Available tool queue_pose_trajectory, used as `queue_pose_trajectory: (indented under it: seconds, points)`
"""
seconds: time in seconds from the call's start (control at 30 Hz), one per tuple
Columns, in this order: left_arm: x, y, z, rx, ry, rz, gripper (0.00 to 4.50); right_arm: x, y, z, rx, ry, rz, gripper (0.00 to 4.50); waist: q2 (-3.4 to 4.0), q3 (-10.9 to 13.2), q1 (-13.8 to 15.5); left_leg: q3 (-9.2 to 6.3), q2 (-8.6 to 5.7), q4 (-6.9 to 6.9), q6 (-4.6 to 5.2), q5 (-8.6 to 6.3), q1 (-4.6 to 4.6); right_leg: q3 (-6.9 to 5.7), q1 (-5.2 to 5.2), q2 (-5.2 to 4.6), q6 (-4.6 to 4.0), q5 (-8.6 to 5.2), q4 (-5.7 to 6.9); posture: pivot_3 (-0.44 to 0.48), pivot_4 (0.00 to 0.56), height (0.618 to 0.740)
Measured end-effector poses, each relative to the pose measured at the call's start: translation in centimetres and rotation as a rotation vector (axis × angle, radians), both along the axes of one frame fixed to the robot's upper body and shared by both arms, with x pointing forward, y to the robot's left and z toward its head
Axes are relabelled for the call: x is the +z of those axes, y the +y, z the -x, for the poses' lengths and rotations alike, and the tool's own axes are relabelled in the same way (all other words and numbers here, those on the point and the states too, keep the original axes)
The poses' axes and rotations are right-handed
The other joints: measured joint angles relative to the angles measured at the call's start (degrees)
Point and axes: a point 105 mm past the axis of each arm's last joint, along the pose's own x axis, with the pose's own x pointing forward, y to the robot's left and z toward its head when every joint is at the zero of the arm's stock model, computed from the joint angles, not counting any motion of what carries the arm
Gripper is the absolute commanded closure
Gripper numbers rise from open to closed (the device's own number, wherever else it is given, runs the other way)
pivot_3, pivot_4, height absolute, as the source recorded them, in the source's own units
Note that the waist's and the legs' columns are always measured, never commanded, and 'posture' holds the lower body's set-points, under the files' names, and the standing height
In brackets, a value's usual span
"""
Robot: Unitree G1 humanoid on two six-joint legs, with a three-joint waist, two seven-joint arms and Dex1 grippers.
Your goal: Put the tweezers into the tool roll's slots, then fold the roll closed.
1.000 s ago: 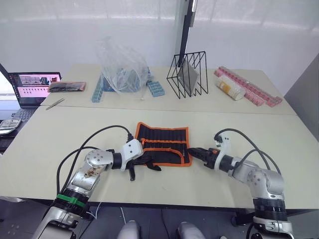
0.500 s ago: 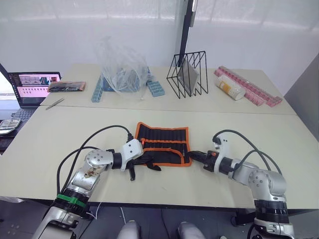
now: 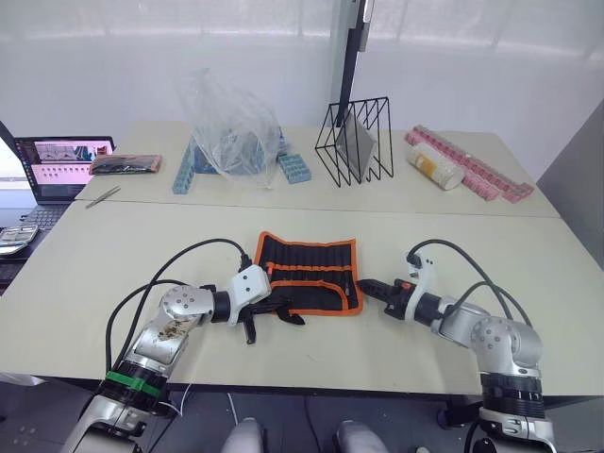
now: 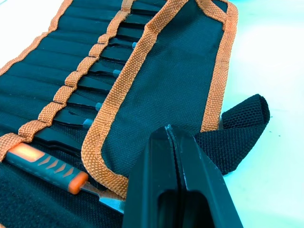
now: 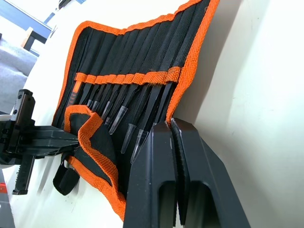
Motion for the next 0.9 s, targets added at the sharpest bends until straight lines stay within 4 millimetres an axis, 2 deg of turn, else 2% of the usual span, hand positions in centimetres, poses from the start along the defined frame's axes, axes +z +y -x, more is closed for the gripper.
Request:
queue_pose_trajectory:
  seconds: [0.33,0.6,0.9]
  points:
    - [0.1,0.2,0.2,0.005,0.000,-0.003,4.50,0.6,0.5,0.2,0.012,0.031,-0.071,4.49,0.02,0.02,-0.20,0.03,0.01,-0.10,0.00,0.00,-0.11,0.04,-0.17,0.01,0.00,0.00,0.00,0.000,0.150,0.705]
    - [0.4,0.2,0.4,0.005,-0.011,0.000,4.50,3.4,5.1,0.4,0.121,0.001,-0.156,4.49,0.08,0.04,-0.14,0.09,0.03,-0.11,0.00,0.00,-0.65,0.10,-0.83,0.01,-0.01,0.01,0.16,0.000,0.150,0.705]
    - [0.5,0.3,0.5,0.008,-0.014,0.005,4.50,2.5,8.3,0.5,0.117,0.042,-0.128,4.49,0.09,0.05,-0.22,0.08,0.00,-0.11,0.00,0.00,-0.82,0.08,-1.01,-0.02,-0.02,0.01,0.18,0.000,0.150,0.705]
